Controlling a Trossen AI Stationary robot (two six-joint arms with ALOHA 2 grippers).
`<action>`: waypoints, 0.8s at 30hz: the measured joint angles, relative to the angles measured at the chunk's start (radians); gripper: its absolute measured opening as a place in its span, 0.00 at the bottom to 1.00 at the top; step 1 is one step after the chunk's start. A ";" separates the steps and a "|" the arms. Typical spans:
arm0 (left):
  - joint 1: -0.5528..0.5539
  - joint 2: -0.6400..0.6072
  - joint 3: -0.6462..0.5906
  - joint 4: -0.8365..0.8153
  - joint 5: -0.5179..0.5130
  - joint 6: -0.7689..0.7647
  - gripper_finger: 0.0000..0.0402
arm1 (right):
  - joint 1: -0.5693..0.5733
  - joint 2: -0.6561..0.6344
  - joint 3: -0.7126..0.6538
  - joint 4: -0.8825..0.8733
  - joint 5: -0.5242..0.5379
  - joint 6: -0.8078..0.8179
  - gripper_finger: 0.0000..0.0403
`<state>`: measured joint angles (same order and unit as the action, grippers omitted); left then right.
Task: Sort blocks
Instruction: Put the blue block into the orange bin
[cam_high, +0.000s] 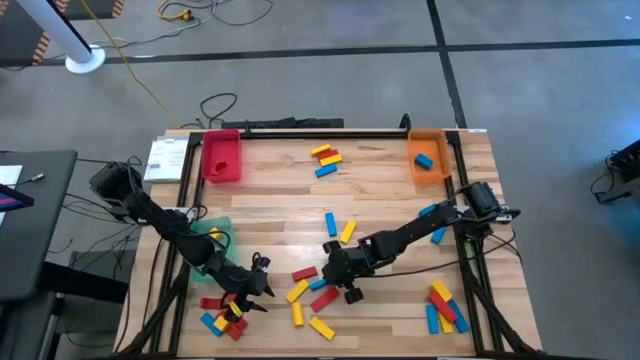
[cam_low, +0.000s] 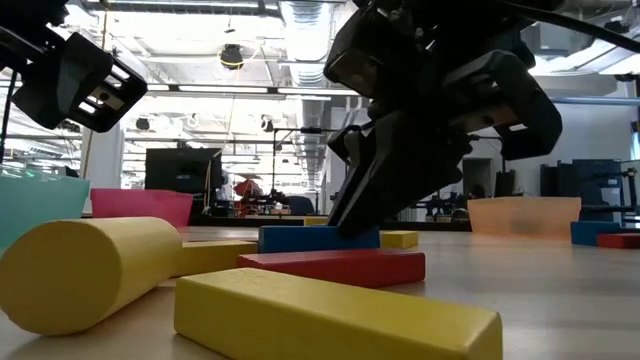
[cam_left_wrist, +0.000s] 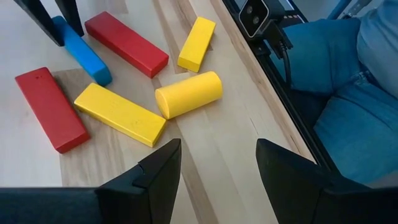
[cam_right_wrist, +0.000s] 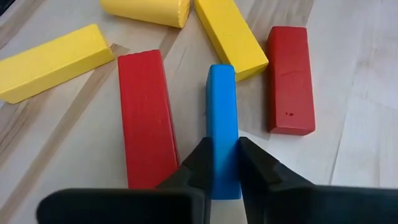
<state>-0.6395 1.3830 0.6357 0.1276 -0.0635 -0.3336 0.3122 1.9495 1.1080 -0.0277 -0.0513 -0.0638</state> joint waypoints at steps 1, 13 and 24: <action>0.000 0.000 0.000 0.000 0.000 0.000 0.51 | 0.000 0.000 0.000 0.000 0.000 0.006 0.18; 0.000 0.000 0.000 0.000 0.000 -0.001 0.51 | 0.014 0.006 -0.006 -0.025 -0.004 0.025 0.28; 0.000 0.000 0.000 0.004 0.000 0.001 0.51 | 0.015 0.005 -0.004 -0.002 0.035 0.033 0.32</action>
<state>-0.6395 1.3830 0.6357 0.1320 -0.0639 -0.3323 0.3272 1.9545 1.1038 -0.0294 -0.0158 -0.0303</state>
